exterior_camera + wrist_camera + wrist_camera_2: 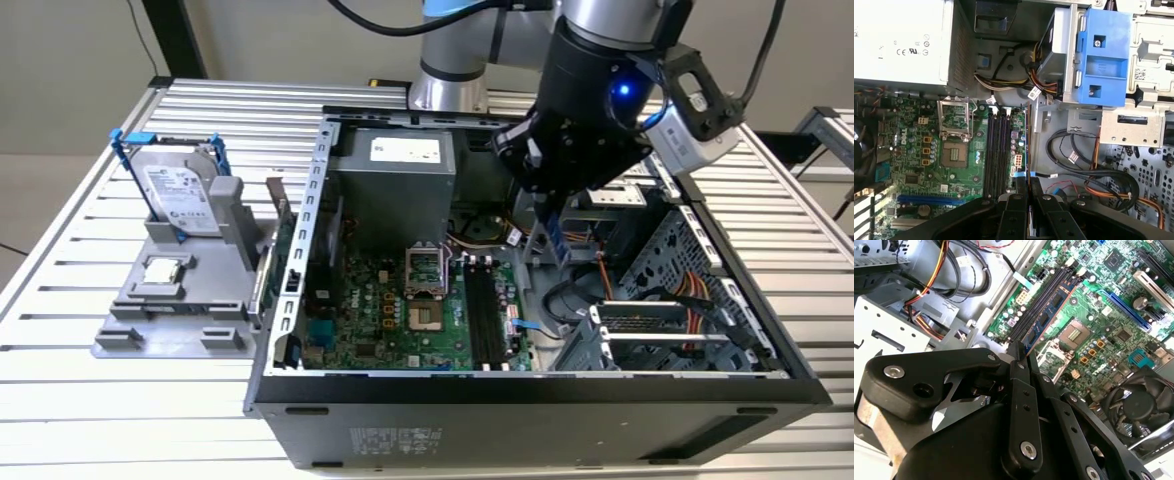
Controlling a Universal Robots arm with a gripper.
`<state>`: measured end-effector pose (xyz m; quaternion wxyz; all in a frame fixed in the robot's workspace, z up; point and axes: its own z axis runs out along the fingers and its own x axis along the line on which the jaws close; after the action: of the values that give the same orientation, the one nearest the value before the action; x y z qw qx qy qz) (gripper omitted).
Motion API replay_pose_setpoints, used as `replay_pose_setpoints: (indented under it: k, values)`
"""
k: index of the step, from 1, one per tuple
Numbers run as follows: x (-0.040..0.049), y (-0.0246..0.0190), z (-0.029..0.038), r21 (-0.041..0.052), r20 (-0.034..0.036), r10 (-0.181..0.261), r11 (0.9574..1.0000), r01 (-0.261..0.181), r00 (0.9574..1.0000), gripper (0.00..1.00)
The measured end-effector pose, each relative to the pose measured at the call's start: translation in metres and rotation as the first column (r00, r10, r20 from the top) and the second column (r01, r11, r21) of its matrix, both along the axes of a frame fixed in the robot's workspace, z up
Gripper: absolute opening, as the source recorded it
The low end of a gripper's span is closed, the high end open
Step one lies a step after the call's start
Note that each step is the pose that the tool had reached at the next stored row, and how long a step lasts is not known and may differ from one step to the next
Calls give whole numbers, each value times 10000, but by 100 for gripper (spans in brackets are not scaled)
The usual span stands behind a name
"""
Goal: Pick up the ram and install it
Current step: 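Insert the ram into the slot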
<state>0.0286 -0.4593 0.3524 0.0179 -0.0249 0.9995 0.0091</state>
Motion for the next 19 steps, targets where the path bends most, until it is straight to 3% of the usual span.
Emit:
replay_pose_setpoints:
  k: [19]
  values:
    - [0, 0, -103, -2, -1, 0, 10000, 0, 10000, 0]
